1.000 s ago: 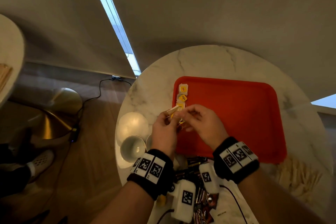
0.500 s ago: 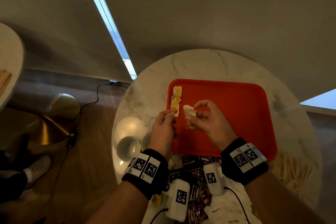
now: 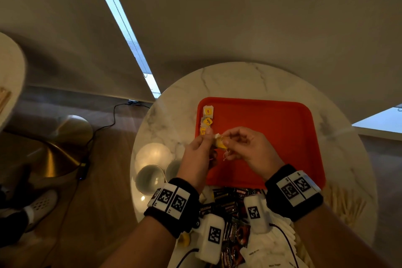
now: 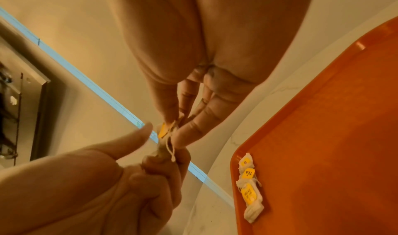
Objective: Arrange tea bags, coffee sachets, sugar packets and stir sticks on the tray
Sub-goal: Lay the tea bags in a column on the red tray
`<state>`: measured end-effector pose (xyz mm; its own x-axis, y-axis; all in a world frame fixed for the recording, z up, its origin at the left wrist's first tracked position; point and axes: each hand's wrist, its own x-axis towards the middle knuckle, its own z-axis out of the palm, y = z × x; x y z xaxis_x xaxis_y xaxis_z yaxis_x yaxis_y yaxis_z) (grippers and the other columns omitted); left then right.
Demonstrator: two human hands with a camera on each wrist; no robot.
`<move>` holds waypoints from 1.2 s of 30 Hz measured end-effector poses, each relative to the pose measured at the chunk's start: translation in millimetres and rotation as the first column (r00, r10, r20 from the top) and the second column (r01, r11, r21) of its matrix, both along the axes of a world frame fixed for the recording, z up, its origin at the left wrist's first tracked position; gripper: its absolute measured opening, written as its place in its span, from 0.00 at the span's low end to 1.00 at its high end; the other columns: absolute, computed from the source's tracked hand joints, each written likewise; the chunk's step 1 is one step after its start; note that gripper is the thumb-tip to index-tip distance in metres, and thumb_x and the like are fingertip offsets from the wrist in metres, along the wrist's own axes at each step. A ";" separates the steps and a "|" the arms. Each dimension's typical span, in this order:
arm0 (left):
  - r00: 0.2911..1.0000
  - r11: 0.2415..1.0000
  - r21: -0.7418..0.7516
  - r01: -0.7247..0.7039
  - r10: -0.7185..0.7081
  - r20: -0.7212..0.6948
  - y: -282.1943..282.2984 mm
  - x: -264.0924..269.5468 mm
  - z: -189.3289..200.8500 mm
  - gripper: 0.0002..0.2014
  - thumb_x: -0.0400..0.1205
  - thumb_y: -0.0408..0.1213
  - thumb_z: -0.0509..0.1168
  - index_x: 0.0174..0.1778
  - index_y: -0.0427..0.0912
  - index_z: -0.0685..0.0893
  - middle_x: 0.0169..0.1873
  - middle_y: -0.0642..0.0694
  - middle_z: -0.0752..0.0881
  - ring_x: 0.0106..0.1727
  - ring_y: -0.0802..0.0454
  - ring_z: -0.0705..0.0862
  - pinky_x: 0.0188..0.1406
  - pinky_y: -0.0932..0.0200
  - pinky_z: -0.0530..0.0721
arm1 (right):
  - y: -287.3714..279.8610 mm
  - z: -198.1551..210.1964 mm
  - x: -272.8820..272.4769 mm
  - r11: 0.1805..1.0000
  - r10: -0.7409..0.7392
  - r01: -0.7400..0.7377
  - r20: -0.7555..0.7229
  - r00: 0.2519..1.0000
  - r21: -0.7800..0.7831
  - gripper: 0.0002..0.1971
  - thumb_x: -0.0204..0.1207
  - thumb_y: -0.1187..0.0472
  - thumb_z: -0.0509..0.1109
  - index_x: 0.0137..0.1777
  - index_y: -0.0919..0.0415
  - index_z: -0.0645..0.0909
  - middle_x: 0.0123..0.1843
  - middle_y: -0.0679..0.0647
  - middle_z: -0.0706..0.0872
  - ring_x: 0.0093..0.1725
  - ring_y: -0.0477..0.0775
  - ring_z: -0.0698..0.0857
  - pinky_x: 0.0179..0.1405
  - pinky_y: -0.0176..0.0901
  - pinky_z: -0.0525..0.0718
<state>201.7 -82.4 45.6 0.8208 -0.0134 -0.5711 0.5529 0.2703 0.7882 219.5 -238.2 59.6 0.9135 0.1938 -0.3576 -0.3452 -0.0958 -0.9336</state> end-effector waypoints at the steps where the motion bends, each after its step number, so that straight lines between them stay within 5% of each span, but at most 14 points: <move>1: 0.999 0.999 0.026 0.030 -0.031 0.019 -0.1 -0.9 -0.1 0.23 0.85 0.57 0.65 0.57 0.39 0.88 0.39 0.46 0.86 0.37 0.53 0.79 0.39 0.57 0.79 | -0.9 0.5 0.8 1.000 0.003 -0.003 0.021 1.000 -0.021 0.07 0.82 0.65 0.72 0.58 0.63 0.86 0.42 0.56 0.89 0.39 0.53 0.90 0.43 0.45 0.92; 4: 0.996 0.996 0.076 0.052 -0.058 0.070 -0.6 -4.2 -1.7 0.15 0.84 0.50 0.69 0.55 0.41 0.88 0.39 0.42 0.86 0.38 0.49 0.78 0.39 0.55 0.80 | -2.7 -2.9 2.2 0.997 -0.017 0.020 0.043 0.999 -0.070 0.12 0.81 0.63 0.74 0.63 0.59 0.84 0.49 0.59 0.90 0.46 0.56 0.92 0.47 0.48 0.92; 7: 0.999 0.997 0.075 0.028 -0.032 0.044 -1.6 -6.6 -3.1 0.13 0.85 0.48 0.70 0.56 0.41 0.88 0.40 0.42 0.88 0.39 0.50 0.82 0.42 0.57 0.82 | -2.5 -5.6 3.0 0.988 -0.004 0.017 0.083 0.997 -0.154 0.06 0.80 0.62 0.75 0.55 0.58 0.85 0.47 0.56 0.91 0.44 0.53 0.90 0.46 0.46 0.89; 11: 0.989 0.989 0.062 -0.133 0.136 -0.056 -1.4 -2.1 -4.6 0.09 0.88 0.43 0.66 0.58 0.43 0.86 0.48 0.45 0.91 0.46 0.52 0.85 0.46 0.56 0.83 | -4.7 -15.3 8.4 0.942 -0.026 0.093 0.209 0.978 -0.321 0.05 0.83 0.62 0.71 0.50 0.49 0.84 0.46 0.46 0.89 0.44 0.43 0.87 0.43 0.35 0.83; 17: 0.962 0.960 0.097 -0.264 0.269 -0.046 17.6 4.0 -6.0 0.15 0.83 0.30 0.64 0.59 0.54 0.84 0.53 0.41 0.92 0.50 0.44 0.87 0.61 0.41 0.87 | 8.3 -47.5 10.7 0.868 0.197 -0.152 0.046 0.979 -0.473 0.08 0.85 0.62 0.67 0.58 0.48 0.81 0.52 0.43 0.86 0.49 0.40 0.84 0.45 0.38 0.82; 20: 0.956 0.953 0.078 -0.293 0.294 0.000 24.9 4.6 -7.0 0.10 0.86 0.32 0.66 0.58 0.51 0.84 0.49 0.45 0.92 0.51 0.48 0.89 0.51 0.53 0.87 | 27.8 -70.9 14.7 0.858 0.240 -0.238 -0.054 0.969 -0.456 0.05 0.84 0.60 0.70 0.53 0.48 0.82 0.49 0.45 0.88 0.45 0.44 0.87 0.41 0.39 0.82; 25: 0.958 0.958 0.028 -0.285 0.285 0.016 33.3 -1.6 -10.0 0.05 0.88 0.33 0.65 0.55 0.43 0.86 0.33 0.52 0.91 0.40 0.52 0.90 0.41 0.57 0.90 | 56.9 -105.8 40.5 0.766 0.303 -0.268 -0.040 0.952 -0.585 0.05 0.82 0.57 0.73 0.53 0.48 0.80 0.49 0.44 0.86 0.48 0.48 0.86 0.36 0.34 0.78; 31: 0.963 0.962 0.054 -0.269 0.270 -0.001 43.7 -6.1 -14.6 0.09 0.88 0.37 0.67 0.62 0.43 0.87 0.50 0.43 0.92 0.40 0.61 0.91 0.35 0.70 0.86 | 56.4 -123.3 35.2 0.698 0.157 -0.054 0.080 0.984 -0.715 0.15 0.77 0.54 0.77 0.60 0.50 0.77 0.55 0.45 0.79 0.52 0.48 0.80 0.50 0.43 0.81; 36: 0.966 0.966 0.071 -0.249 0.253 -0.059 45.4 -3.8 -16.0 0.15 0.86 0.25 0.62 0.64 0.40 0.88 0.43 0.47 0.92 0.41 0.56 0.90 0.40 0.66 0.87 | 61.1 -140.4 29.4 0.662 0.111 -0.098 -0.032 0.993 -0.743 0.09 0.78 0.59 0.75 0.52 0.51 0.78 0.47 0.49 0.83 0.48 0.53 0.84 0.44 0.47 0.85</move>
<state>197.9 -37.1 29.6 0.7533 0.2252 -0.6179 0.5255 0.3588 0.7714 248.9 -177.1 -80.8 0.9104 -0.0352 -0.4123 -0.2762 -0.7936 -0.5421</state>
